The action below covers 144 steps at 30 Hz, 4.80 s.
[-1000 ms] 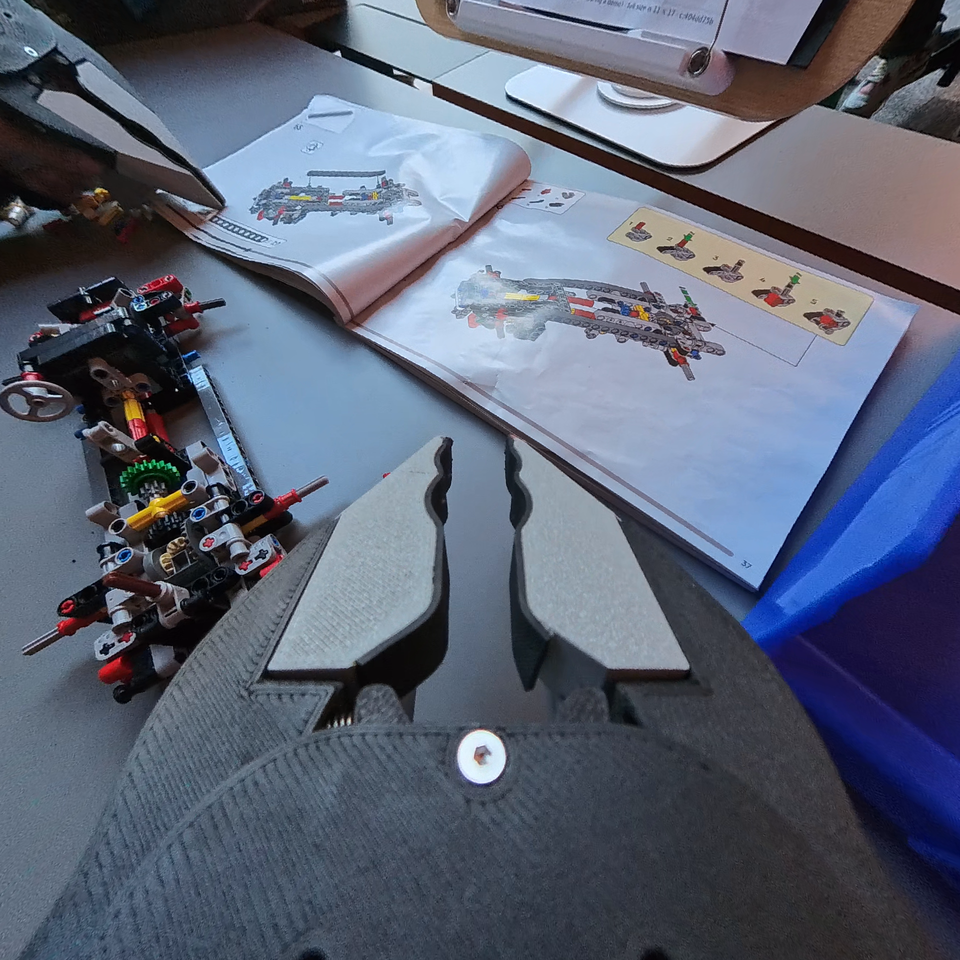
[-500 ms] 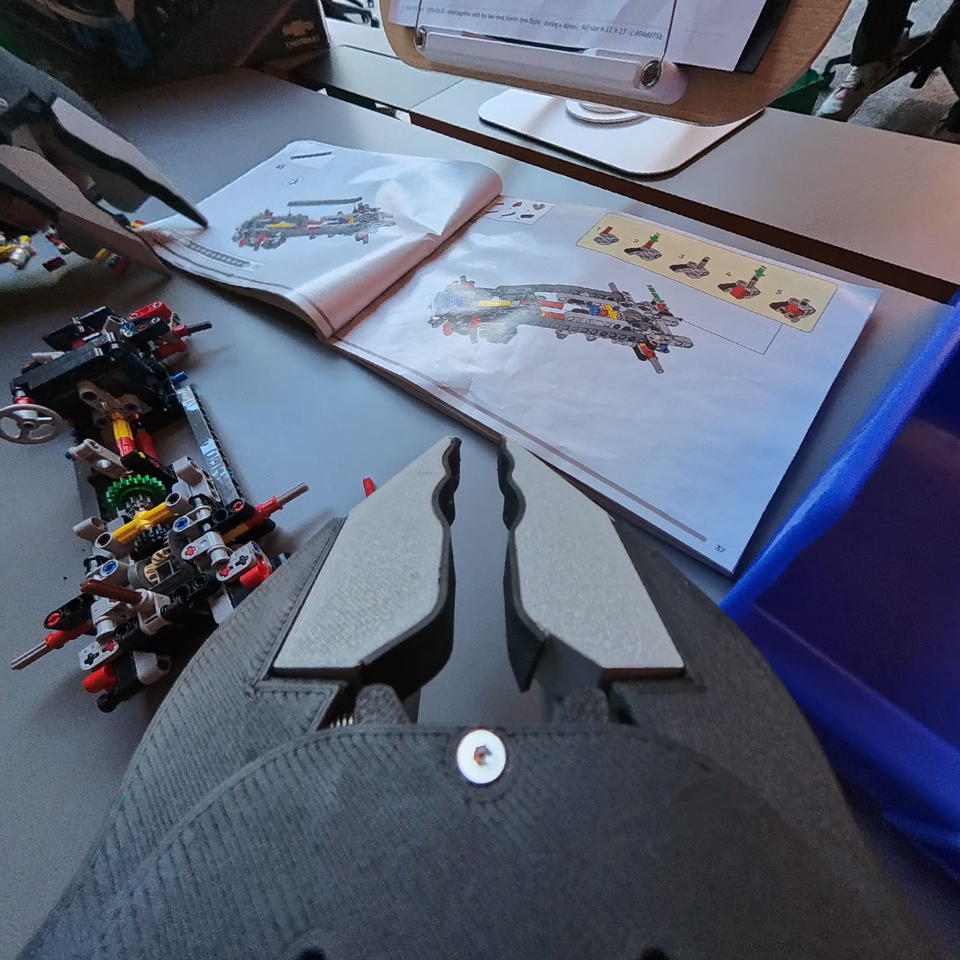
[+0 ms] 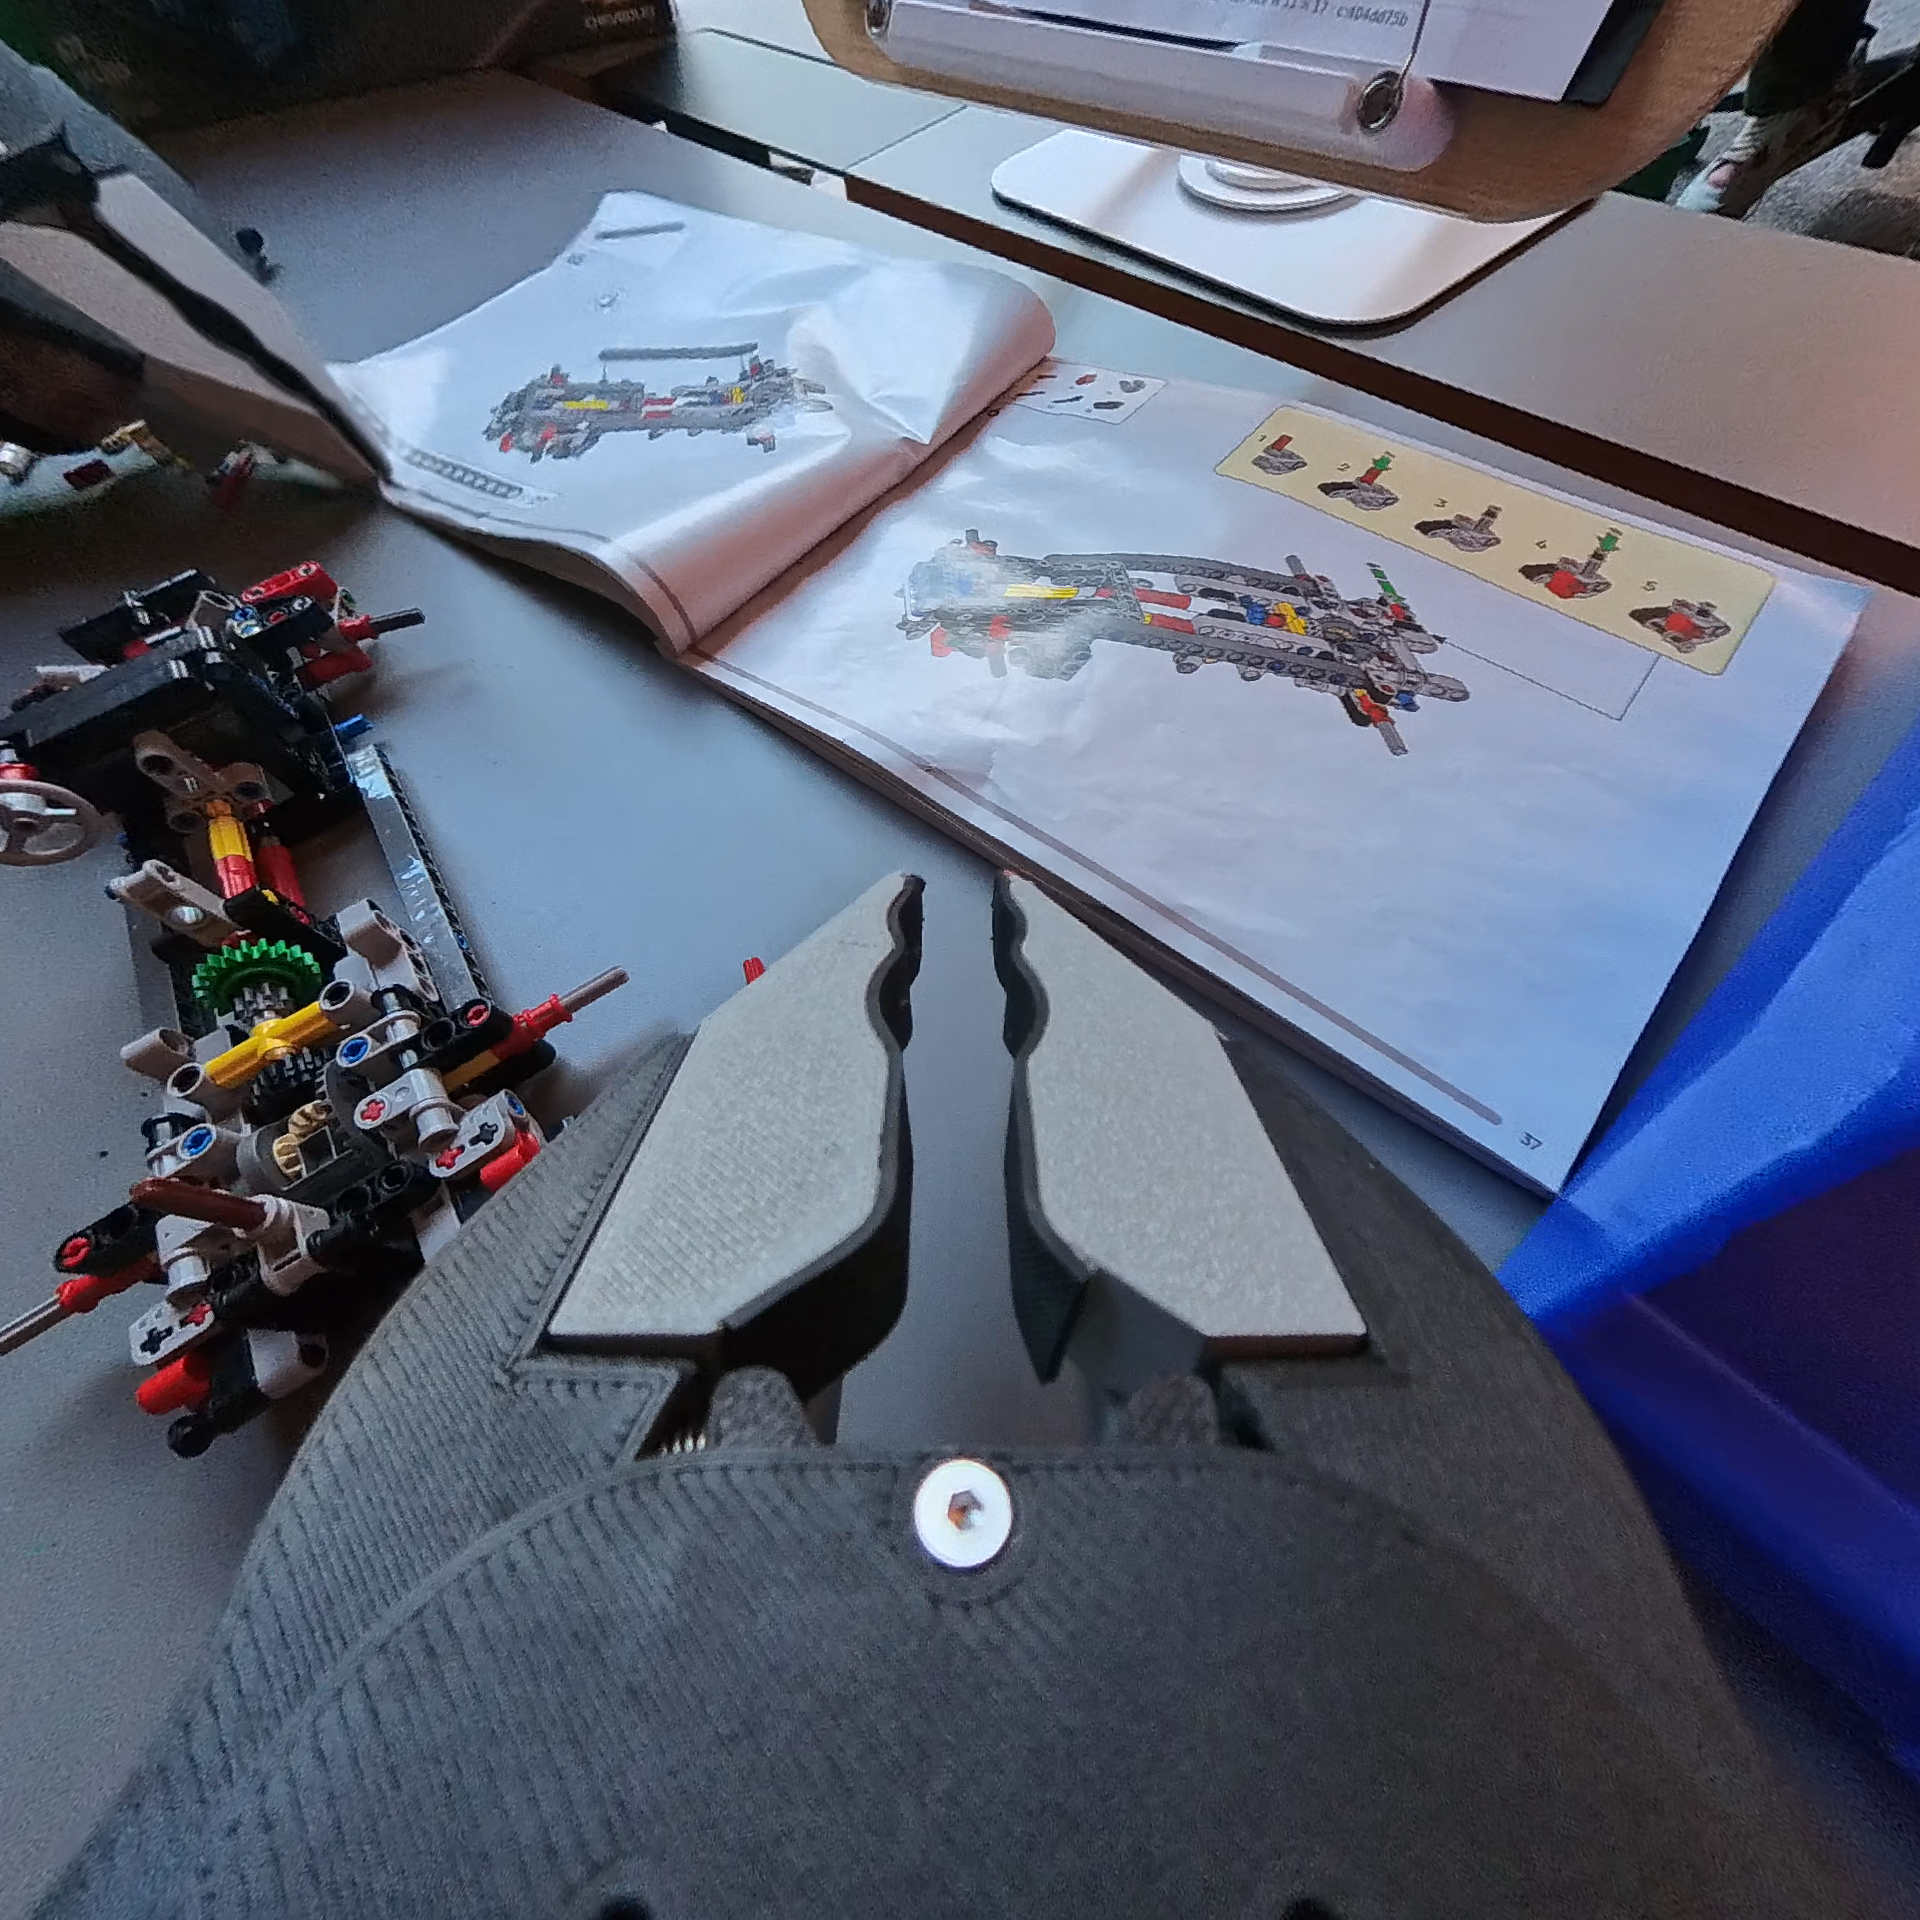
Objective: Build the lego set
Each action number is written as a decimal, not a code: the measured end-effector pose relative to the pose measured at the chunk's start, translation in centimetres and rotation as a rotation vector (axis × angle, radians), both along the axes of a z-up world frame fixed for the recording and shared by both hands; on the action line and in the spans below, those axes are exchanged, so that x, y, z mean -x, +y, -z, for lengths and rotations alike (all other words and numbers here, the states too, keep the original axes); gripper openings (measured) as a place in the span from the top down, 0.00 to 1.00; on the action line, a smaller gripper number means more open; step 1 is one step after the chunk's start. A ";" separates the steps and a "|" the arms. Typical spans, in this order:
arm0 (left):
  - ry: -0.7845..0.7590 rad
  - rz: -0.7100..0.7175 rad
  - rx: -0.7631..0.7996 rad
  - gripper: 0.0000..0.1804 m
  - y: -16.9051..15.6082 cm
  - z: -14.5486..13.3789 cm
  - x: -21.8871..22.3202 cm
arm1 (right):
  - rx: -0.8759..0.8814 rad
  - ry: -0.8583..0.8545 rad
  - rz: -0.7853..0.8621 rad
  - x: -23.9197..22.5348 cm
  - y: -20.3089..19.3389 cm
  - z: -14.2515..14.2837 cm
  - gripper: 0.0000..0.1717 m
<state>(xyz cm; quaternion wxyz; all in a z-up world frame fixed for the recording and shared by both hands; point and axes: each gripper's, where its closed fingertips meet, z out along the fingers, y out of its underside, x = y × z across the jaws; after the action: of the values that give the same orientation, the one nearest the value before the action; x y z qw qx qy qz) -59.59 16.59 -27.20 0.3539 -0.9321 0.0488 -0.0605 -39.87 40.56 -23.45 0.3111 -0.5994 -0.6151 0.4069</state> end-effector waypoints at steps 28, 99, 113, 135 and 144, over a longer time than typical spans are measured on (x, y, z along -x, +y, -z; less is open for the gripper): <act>0.374 0.052 -0.348 0.99 6.0 -16.0 -1.7 | -0.500 -0.071 -0.102 17.1 -11.1 -6.2 1.00; 0.354 0.123 -0.261 0.96 20.3 -5.9 -6.6 | 0.375 0.108 0.097 2.4 3.6 -5.6 0.99; -0.377 -0.217 -0.158 1.00 12.1 -2.4 -1.5 | 0.334 -0.015 0.118 1.2 3.3 -3.9 1.00; -0.535 -0.455 -0.480 1.00 10.1 -8.3 6.4 | -0.015 -0.180 0.060 3.9 0.8 0.5 0.93; -0.508 -0.433 -0.262 0.92 4.3 -3.4 5.3 | -0.073 -0.170 0.099 3.5 2.3 0.7 0.93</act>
<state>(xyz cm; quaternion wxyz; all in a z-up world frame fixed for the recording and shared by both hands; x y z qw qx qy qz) -64.89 20.93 -23.85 0.4757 -0.8228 -0.2321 -0.2068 -43.41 42.86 -24.12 0.2992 -0.6496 -0.6234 0.3160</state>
